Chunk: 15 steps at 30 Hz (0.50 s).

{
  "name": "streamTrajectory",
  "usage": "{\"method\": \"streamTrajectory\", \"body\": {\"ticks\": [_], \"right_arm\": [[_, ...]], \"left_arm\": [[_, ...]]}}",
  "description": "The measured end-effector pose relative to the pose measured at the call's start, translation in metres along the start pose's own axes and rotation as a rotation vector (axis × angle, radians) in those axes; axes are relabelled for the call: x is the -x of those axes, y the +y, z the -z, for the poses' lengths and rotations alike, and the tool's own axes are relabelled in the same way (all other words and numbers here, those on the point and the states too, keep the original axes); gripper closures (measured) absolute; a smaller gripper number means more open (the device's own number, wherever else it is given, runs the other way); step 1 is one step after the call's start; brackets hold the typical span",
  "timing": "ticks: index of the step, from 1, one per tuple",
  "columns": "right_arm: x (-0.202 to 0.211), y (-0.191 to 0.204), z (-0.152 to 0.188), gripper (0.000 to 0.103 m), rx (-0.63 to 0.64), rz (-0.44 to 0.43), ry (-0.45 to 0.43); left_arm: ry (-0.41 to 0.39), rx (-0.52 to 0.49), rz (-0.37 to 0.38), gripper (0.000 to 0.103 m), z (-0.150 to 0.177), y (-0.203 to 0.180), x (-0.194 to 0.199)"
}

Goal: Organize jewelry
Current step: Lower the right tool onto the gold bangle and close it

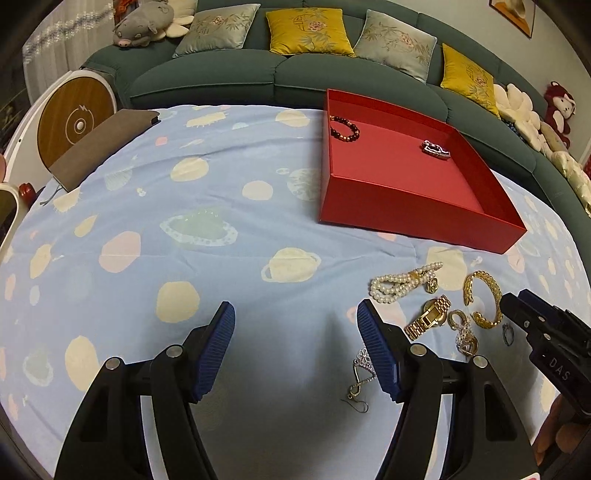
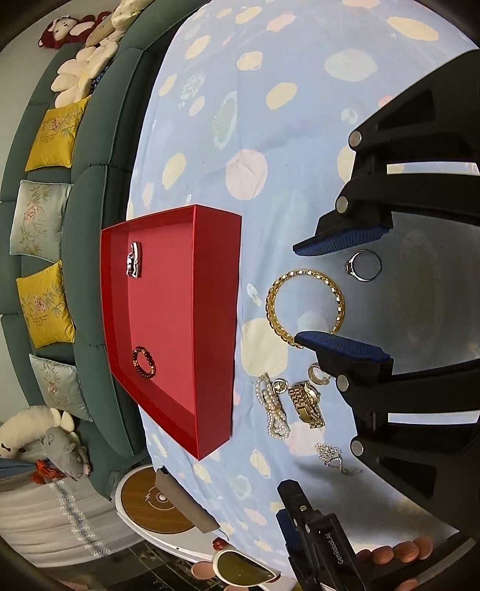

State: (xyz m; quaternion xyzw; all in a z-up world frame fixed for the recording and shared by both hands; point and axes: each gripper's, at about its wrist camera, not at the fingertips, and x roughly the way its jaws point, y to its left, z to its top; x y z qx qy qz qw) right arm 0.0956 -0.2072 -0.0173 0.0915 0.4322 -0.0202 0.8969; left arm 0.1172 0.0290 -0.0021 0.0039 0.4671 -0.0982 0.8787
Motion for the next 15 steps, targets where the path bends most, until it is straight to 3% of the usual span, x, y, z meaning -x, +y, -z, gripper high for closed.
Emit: {"method": "streamTrajectory", "body": {"ticks": [7,15], "right_arm": [[-0.013,-0.004,-0.005,0.062,-0.041,-0.009,0.024],[-0.026,-0.003,-0.002,0.082,-0.032,0.0,0.052]], "left_arm": [[0.0,0.001,-0.001,0.037,-0.006,-0.008,-0.007],[-0.001,-0.057,0.043,0.037,-0.015,-0.026,-0.024]]}}
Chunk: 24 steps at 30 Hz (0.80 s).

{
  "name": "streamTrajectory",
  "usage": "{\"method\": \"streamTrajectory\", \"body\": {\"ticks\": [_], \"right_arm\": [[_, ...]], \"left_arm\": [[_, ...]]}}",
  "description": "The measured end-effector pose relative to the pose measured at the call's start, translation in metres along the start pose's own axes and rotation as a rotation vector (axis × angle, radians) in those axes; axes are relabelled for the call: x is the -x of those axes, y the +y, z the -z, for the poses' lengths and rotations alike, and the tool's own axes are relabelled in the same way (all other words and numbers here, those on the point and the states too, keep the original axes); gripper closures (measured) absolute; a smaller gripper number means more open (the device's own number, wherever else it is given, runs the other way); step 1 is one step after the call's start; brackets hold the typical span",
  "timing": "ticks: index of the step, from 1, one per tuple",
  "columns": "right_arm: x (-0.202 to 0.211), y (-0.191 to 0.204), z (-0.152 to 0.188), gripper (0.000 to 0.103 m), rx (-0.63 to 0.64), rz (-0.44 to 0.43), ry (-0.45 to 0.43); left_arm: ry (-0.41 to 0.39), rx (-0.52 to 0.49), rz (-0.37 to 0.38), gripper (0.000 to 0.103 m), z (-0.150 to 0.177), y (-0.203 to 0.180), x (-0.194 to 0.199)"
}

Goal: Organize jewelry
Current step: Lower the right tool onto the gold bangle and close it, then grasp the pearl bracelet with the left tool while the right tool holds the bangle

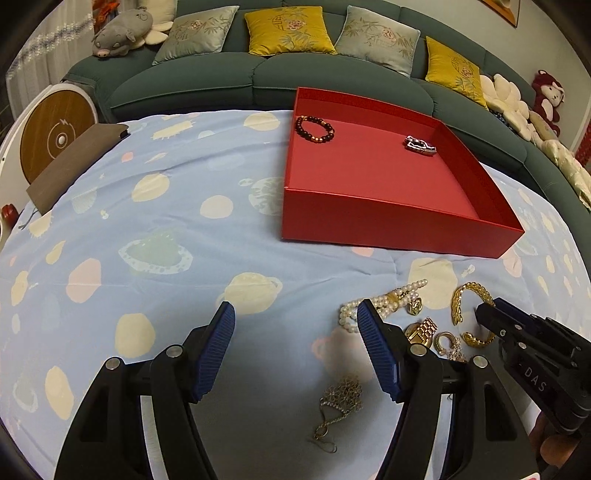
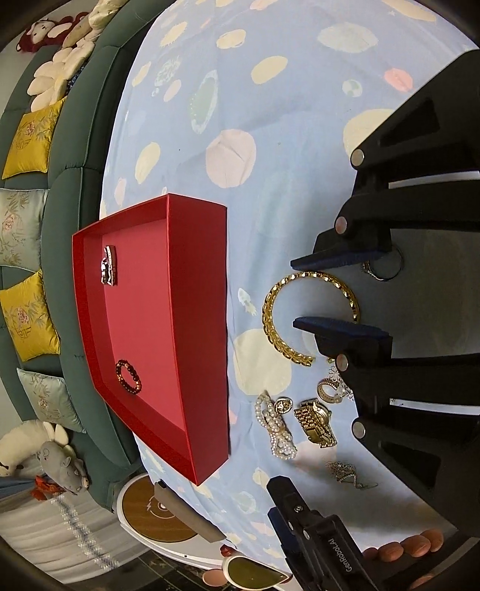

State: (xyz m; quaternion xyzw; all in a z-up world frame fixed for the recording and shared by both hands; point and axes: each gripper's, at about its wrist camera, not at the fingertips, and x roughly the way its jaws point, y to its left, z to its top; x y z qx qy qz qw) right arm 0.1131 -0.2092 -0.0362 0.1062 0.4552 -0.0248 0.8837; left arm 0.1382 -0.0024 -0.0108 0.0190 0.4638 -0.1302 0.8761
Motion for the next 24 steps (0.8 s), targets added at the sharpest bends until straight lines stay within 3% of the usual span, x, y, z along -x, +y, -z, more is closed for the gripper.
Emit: {"method": "streamTrajectory", "body": {"ticks": [2,5,19,24], "right_arm": [[-0.001,-0.001,0.0,0.093,0.002,0.0,0.006],[0.0,-0.003,0.0,0.099,0.001,0.003,0.006],[0.018,-0.013,0.001,0.099,-0.025,-0.046,0.004],[0.021,-0.015,0.003,0.099,-0.031,-0.055,0.009]], "left_arm": [[0.003,-0.013,0.014,0.037,-0.001,-0.005,-0.005],[0.003,-0.041,0.019,0.037,-0.001,-0.013,-0.01],[-0.019,-0.095,0.061,0.037,-0.002,-0.029,-0.012],[0.008,-0.141,0.071,0.037,0.002,-0.036,-0.024]]}}
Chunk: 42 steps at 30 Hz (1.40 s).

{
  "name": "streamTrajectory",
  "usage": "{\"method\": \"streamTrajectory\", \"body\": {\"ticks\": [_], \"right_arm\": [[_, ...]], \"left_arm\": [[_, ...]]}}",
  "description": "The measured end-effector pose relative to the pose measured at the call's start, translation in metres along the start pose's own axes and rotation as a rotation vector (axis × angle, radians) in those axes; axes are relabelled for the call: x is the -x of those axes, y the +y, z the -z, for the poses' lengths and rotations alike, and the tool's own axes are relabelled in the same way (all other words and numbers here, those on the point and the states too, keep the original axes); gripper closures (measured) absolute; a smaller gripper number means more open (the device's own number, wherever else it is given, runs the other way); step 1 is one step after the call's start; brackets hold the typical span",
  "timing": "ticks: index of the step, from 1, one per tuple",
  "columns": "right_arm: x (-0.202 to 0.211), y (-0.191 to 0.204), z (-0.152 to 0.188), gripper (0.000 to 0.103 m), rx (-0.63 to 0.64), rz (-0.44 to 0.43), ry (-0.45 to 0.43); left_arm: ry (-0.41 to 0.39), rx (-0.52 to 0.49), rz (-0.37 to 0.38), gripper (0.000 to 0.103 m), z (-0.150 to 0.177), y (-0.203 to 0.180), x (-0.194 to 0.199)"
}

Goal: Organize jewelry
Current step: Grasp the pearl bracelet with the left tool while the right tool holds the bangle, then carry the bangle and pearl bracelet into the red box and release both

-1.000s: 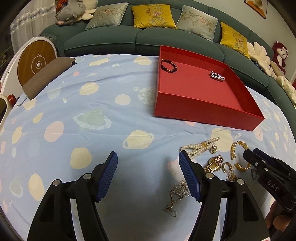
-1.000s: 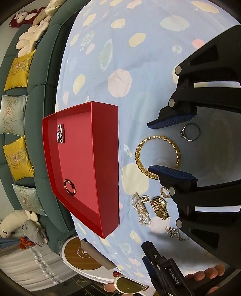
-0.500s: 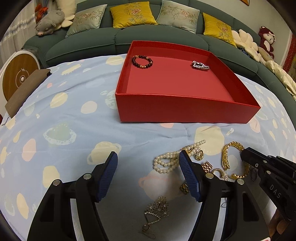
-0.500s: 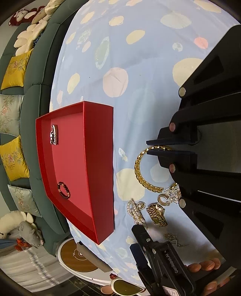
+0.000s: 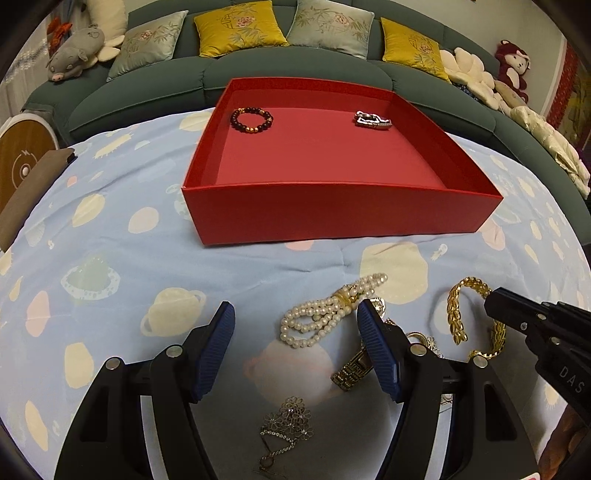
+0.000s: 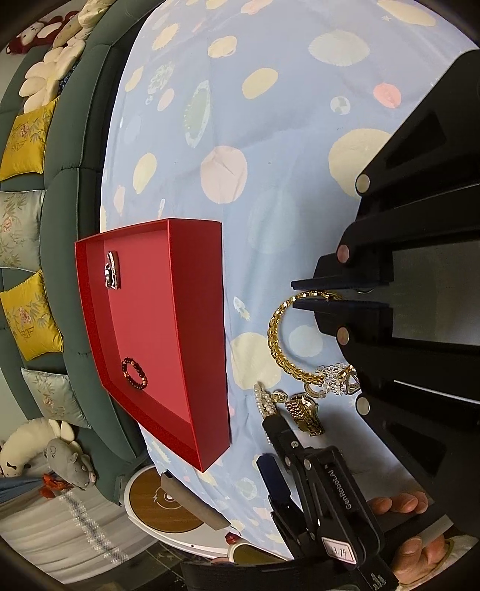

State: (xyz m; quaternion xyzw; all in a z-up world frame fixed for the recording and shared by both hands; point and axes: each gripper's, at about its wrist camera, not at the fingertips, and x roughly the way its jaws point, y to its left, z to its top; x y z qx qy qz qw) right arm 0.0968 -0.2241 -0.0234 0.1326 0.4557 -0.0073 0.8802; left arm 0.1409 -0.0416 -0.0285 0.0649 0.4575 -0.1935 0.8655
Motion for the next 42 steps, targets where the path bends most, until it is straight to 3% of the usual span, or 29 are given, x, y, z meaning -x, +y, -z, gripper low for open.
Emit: {"method": "streamTrajectory", "body": {"ticks": [5,10,12,35,42], "right_arm": [[0.002,-0.002,0.0,0.099,-0.006,-0.006,-0.001],[0.002,0.0,-0.002,0.099,-0.002,-0.01,-0.002],[0.002,0.001,-0.002,0.099,-0.001,-0.011,-0.004],[0.031,0.005,-0.019,0.099,-0.012,-0.05,-0.089],[0.043,0.007,-0.04,0.099,-0.005,-0.049,-0.131]], "left_arm": [[-0.017,-0.039,-0.009,0.041,0.001,-0.005,-0.001],[-0.019,-0.052,0.029,0.078,0.002,-0.009,0.003],[-0.012,-0.051,0.049,0.081,0.002,-0.011,0.005],[-0.162,0.105,0.237,0.086,-0.028,0.019,0.089],[-0.201,0.058,0.198,0.086,-0.049,0.018,0.099]]}}
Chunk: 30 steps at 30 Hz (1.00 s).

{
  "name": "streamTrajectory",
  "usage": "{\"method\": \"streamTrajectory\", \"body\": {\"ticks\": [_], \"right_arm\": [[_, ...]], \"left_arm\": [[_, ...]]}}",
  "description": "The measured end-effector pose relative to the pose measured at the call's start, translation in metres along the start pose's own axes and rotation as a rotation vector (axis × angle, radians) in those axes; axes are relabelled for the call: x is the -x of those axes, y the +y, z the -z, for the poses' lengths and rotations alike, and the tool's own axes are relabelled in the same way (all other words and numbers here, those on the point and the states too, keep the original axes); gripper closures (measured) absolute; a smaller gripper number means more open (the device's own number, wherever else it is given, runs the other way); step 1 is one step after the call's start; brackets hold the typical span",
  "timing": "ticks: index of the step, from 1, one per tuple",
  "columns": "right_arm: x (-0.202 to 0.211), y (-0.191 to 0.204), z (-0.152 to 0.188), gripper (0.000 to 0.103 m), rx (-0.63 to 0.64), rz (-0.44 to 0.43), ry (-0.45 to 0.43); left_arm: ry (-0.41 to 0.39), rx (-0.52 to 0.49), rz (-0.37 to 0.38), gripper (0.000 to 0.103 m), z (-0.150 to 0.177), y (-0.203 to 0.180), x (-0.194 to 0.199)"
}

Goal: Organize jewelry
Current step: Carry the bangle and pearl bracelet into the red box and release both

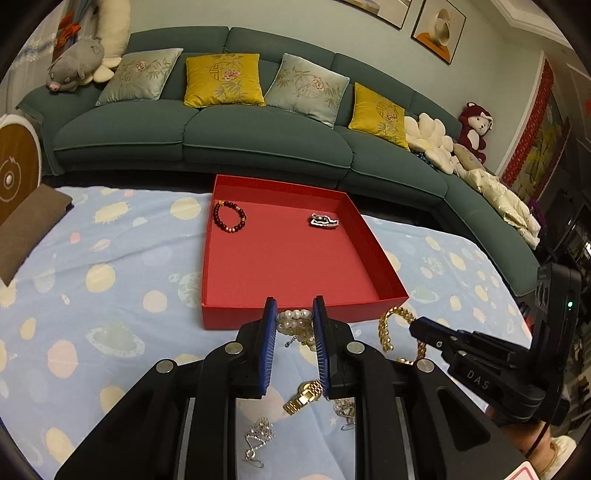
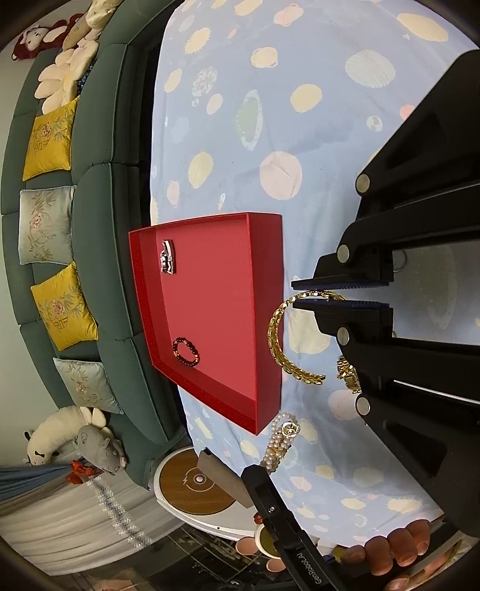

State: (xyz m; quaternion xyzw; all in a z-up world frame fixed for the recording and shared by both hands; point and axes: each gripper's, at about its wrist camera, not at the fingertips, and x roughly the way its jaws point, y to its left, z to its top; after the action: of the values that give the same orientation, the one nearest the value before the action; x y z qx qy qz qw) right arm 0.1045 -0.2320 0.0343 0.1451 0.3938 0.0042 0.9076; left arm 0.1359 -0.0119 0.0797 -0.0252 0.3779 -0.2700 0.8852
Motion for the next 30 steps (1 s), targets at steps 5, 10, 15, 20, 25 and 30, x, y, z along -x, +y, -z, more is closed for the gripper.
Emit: {"method": "streamTrajectory", "body": {"ticks": [5,10,15,20,25,30], "right_arm": [[-0.003,-0.006,-0.039,0.099,0.036,0.025,-0.06],[-0.04,-0.021,-0.078,0.099,0.0,0.032,-0.051],[-0.084,-0.027,-0.103,0.099,-0.02,0.047,-0.011],[-0.126,-0.024,-0.112,0.099,-0.014,0.074,0.046],[-0.147,-0.028,-0.109,0.096,-0.032,0.095,0.069],[-0.122,-0.032,-0.11,0.065,-0.052,0.094,-0.006]], "left_arm": [[-0.015,-0.025,-0.077,0.086,-0.029,0.005,-0.023],[-0.01,-0.033,-0.158,0.086,-0.064,0.016,-0.067],[0.015,0.008,-0.181,0.086,-0.086,0.034,-0.106],[0.054,0.014,-0.224,0.086,-0.088,0.046,-0.138],[0.085,0.034,-0.254,0.083,-0.083,0.056,-0.156],[0.064,0.127,-0.218,0.071,-0.082,0.067,-0.142]]}}
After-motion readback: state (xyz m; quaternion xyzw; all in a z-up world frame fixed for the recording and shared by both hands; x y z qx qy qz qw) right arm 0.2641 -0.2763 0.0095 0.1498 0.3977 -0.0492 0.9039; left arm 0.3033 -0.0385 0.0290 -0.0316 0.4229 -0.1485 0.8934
